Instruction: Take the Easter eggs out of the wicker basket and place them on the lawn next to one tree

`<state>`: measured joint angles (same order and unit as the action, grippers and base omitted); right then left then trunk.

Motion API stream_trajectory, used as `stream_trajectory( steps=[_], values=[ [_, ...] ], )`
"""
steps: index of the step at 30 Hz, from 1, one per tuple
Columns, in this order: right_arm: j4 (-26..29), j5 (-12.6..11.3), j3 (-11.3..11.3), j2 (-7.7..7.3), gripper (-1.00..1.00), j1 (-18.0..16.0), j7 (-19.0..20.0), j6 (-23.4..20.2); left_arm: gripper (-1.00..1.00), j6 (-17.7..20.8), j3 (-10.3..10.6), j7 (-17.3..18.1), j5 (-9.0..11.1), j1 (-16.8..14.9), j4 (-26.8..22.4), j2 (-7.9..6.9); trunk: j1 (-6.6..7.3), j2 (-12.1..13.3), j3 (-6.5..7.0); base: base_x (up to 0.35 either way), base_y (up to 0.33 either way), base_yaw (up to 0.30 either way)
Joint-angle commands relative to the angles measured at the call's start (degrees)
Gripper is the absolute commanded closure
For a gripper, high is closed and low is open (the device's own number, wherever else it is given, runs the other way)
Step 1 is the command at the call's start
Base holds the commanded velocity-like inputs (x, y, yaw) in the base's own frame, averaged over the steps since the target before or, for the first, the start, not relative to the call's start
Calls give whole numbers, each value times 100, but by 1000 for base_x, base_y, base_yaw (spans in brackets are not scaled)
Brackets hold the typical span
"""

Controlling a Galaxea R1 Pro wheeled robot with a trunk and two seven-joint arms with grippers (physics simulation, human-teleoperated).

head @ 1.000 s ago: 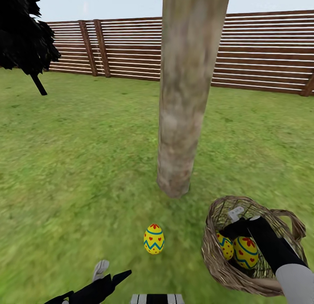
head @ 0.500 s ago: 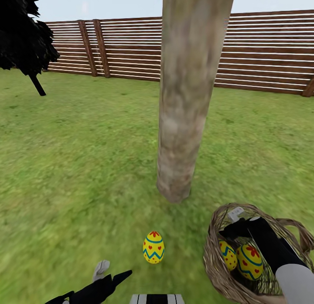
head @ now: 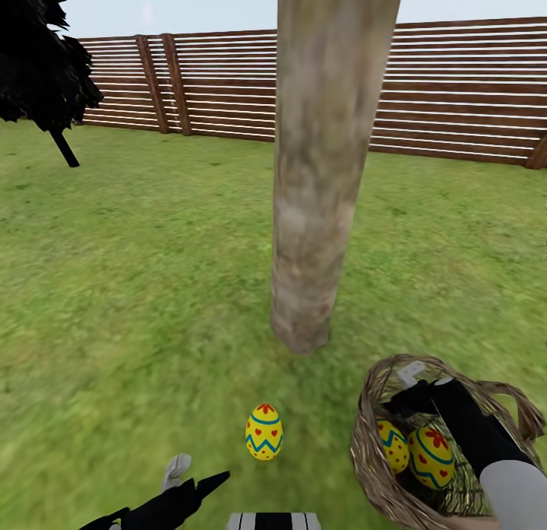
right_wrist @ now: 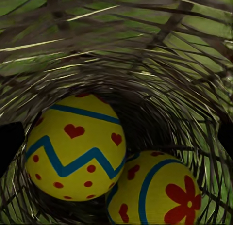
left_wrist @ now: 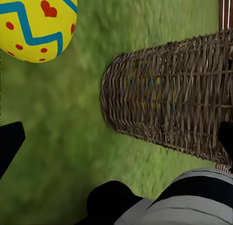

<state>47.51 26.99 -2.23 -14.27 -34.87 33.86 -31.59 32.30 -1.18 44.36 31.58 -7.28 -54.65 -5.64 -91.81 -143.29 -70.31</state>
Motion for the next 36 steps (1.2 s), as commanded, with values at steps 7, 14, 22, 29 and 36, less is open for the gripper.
stream_trajectory(
  steps=[7,14,22,29,36],
  values=[
    [7,64,-15,3,-100,-2,51,-5,-100,55,-5,-199,48,-1,5,7,1,-2,-5,0,-78,0],
    [9,90,-15,3,-100,-2,48,-5,-100,57,-5,-208,46,-1,1,8,-4,-4,-49,0,-7,0],
    [5,96,-8,3,-100,-2,50,-5,-100,57,-5,-201,46,-1,4,2,-7,-6,-71,0,0,0],
    [5,96,-6,3,-100,-2,51,-5,-100,57,-5,-202,42,-1,0,10,-25,-15,-226,0,0,0],
    [4,81,-6,9,-100,-2,55,-1,-100,57,-5,-208,42,-1,0,10,-43,-24,-381,0,0,0]
  ],
)
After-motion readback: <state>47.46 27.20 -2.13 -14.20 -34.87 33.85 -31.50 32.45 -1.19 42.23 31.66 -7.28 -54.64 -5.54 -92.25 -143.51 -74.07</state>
